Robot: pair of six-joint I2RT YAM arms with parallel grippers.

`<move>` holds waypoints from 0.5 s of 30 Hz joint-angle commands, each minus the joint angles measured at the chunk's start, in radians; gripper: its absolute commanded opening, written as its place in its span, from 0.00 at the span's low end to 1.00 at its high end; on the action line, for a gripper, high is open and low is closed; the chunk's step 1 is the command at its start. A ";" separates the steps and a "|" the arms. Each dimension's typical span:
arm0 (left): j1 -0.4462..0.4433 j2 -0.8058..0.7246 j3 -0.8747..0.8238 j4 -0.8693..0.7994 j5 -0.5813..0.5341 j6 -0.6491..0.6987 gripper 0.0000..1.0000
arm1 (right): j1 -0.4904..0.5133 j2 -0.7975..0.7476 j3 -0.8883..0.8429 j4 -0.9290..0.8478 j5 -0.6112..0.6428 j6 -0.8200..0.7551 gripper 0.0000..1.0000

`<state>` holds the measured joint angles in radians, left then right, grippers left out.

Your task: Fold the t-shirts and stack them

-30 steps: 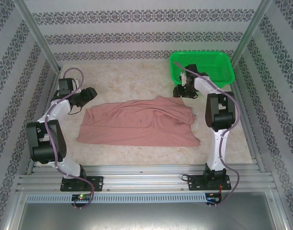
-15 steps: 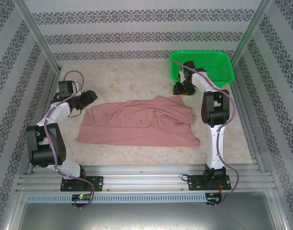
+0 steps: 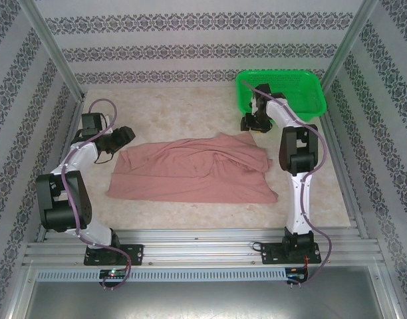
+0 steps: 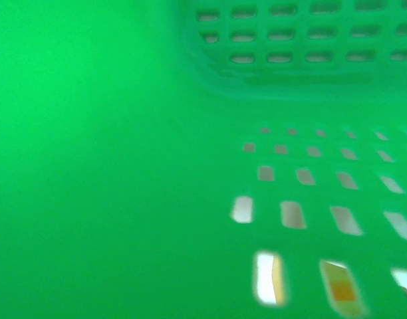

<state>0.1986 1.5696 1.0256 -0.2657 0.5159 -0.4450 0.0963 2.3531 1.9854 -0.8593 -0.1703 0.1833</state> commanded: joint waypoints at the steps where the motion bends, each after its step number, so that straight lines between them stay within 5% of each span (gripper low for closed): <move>1: 0.013 -0.026 -0.030 -0.009 -0.003 0.021 0.62 | 0.010 -0.053 -0.045 0.055 0.055 0.056 0.57; 8: 0.014 -0.040 -0.042 0.000 0.003 0.012 0.62 | 0.023 -0.098 -0.038 0.074 -0.023 0.097 0.57; 15: 0.015 -0.067 -0.067 0.010 0.007 0.001 0.62 | 0.057 -0.142 -0.078 0.040 0.048 0.167 0.58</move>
<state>0.1986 1.5364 0.9764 -0.2634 0.5163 -0.4458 0.1379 2.2650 1.9377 -0.8001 -0.1623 0.3038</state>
